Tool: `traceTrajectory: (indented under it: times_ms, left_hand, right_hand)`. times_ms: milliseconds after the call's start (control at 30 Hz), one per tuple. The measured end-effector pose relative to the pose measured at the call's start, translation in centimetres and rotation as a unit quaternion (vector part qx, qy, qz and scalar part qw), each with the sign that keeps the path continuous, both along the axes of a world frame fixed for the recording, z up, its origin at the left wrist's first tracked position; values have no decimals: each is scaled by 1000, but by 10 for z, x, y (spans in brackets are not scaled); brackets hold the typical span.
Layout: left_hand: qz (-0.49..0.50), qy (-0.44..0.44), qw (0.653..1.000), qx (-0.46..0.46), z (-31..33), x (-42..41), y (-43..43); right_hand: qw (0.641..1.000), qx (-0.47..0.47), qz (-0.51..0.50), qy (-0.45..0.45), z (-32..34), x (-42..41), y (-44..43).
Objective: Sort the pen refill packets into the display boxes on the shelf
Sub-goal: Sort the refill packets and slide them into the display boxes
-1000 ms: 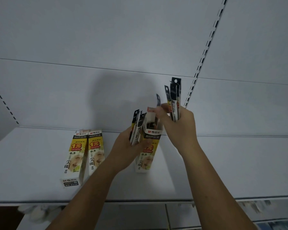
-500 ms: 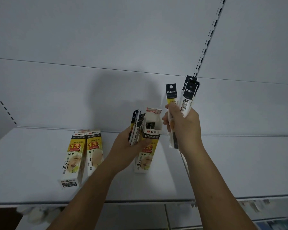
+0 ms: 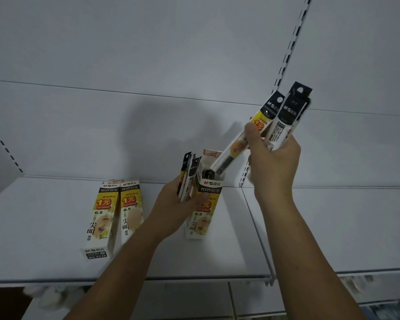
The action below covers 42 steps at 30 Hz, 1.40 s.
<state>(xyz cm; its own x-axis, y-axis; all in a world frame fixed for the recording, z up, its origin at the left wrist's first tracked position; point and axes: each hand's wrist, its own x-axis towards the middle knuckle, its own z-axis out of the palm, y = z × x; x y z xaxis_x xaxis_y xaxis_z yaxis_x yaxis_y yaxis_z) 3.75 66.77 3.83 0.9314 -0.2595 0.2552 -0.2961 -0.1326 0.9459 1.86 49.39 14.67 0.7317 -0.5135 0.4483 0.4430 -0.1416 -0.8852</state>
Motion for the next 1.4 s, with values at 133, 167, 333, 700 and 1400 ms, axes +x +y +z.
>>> traceTrajectory:
  times_ms: [133, 167, 333, 700, 1400]
  left_hand:
    - [-3, -5, 1000, 2, 1, -1, 1]
    - [0, -6, 1000, 3, 1, -1, 2]
    - [10, -4, 1000, 0, 2, -1, 2]
    - [13, 8, 1000, -3, 1, -4, 4]
    - [9, 5, 1000, 17, 0, -2, 3]
  right_hand:
    - [996, -84, 37, 2, -2, 4, 8]
    - [992, -115, 49, 15, -4, 4, 9]
    - [980, -175, 68, 68, -15, 7, 11]
    - [990, -136, 34, 0, -3, 1, 5]
    - [910, -342, 172, 161, -9, 4, -6]
